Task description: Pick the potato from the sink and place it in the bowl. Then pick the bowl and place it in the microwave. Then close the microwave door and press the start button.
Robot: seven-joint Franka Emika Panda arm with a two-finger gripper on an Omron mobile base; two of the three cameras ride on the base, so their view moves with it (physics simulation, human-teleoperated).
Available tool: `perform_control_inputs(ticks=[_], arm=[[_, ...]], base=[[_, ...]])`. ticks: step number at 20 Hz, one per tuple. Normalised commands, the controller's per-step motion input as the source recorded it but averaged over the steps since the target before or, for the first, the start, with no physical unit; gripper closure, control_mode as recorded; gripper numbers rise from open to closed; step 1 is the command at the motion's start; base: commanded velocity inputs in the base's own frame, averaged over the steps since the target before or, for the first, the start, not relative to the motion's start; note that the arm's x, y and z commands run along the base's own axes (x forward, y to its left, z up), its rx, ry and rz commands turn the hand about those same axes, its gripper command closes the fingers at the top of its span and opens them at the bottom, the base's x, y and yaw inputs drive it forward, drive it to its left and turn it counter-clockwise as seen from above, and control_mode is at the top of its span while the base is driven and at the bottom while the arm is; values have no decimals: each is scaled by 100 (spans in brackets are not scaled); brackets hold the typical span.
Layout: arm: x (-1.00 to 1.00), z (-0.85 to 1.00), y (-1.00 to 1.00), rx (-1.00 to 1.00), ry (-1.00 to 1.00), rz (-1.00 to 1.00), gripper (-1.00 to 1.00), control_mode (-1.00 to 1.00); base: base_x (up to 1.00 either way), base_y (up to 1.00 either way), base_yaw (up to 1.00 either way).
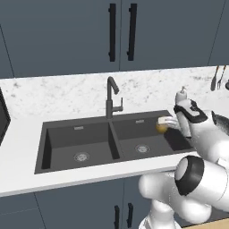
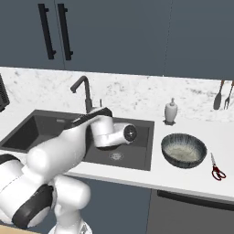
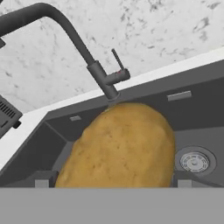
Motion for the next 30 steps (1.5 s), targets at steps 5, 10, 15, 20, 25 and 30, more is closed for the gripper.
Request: perform_control_inputs(ticks=[5, 10, 15, 20, 25, 30], arm=[[-69, 97, -4, -13, 6, -16, 100, -100], [-60, 75, -14, -22, 15, -24, 100, -100], [-51, 39, -20, -24, 7, -29, 100, -100], [-43, 35, -25, -23, 8, -31, 100, -100], [-26, 52, -29, -9, 12, -34, 100, -100], [-6, 19, -50, 0, 20, -27, 100, -100]], base=[[0, 0, 0], [0, 0, 0], [0, 0, 0], [0, 0, 0], [0, 0, 0], [0, 0, 0]])
